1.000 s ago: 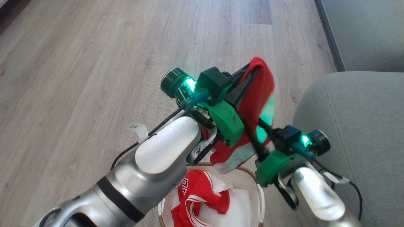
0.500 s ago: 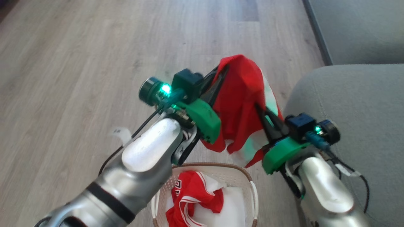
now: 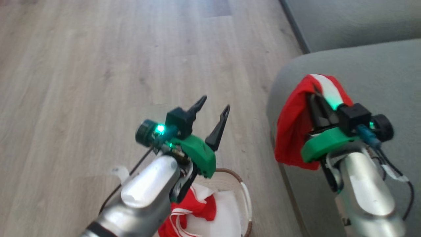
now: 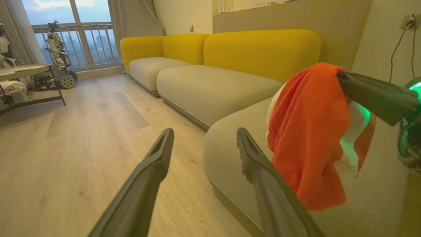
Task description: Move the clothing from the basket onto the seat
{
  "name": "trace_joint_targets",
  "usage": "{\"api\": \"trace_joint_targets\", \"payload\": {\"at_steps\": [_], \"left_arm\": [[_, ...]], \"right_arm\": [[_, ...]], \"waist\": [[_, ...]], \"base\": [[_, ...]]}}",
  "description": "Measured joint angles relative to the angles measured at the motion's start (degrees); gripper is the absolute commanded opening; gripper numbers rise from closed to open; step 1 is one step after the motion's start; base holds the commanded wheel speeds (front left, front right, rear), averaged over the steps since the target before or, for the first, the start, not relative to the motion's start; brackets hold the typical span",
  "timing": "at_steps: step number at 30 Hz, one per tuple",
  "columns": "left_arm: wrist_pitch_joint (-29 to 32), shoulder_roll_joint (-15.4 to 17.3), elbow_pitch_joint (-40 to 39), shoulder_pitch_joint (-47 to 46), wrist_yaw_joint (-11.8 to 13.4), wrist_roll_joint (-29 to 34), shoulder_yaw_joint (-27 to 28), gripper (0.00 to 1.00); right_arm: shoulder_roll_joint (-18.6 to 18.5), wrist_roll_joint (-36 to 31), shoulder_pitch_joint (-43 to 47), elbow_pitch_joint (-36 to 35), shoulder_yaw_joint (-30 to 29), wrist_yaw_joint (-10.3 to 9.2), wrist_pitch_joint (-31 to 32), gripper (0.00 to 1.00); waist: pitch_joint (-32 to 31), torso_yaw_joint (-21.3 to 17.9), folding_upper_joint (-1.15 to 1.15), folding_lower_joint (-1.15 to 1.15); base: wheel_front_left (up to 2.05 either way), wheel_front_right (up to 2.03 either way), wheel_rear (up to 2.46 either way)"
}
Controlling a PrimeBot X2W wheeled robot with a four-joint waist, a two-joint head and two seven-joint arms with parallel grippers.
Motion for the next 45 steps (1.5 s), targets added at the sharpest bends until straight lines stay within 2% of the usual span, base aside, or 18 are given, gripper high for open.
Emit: {"api": "trace_joint_targets", "payload": {"at_steps": [4,17,23,27,32,37,38,45], "left_arm": [[0.0,0.2,-1.2,2.9,0.9,0.3,0.4,1.0],[0.0,-0.2,-5.9,6.8,1.5,3.6,2.2,1.0],[-0.1,-0.2,-6.9,6.8,1.5,5.6,2.6,1.0],[-0.1,0.3,-8.7,6.2,2.2,7.4,2.9,1.0],[0.0,2.6,-11.1,3.6,2.9,9.2,3.0,1.0],[1.6,5.2,-15.0,0.5,4.2,11.4,3.8,1.0],[1.6,5.2,-15.0,0.5,4.2,11.4,3.8,1.0],[4.2,8.9,-22.4,-2.0,7.0,13.6,4.9,1.0]], "right_arm": [[0.0,-0.9,1.3,-1.1,-4.2,0.0,0.0,0.0],[0.0,-1.4,3.4,-5.6,-5.2,0.0,0.0,0.0],[0.0,-4.1,2.7,-4.5,-5.6,0.0,0.0,0.0],[0.0,-6.4,-2.7,-2.2,-6.9,0.0,0.0,0.0],[-0.9,-8.1,-15.8,0.5,-9.5,0.0,0.0,0.0],[-5.9,-9.0,-28.0,5.3,-10.8,0.0,0.0,0.0],[-5.9,-9.0,-28.0,5.3,-10.8,0.0,0.0,0.0],[-11.8,-9.9,-44.1,11.8,-16.3,0.0,0.0,0.0]], "waist": [[0.4,-3.4,0.0,0.0],[3.0,-15.4,0.0,0.01],[6.4,-18.1,0.0,0.01],[10.0,-18.2,0.0,0.01],[15.4,-16.7,0.0,0.01],[21.4,-14.1,0.0,0.02],[21.4,-14.1,0.0,0.02],[30.4,-9.6,0.0,0.02]], "base": [[0.0,0.0,0.0],[0.0,0.0,0.0],[0.0,0.0,0.0],[0.0,0.0,0.0],[0.0,0.0,0.0],[0.0,0.0,0.0],[0.0,0.0,0.0],[0.0,0.0,0.0]]}}
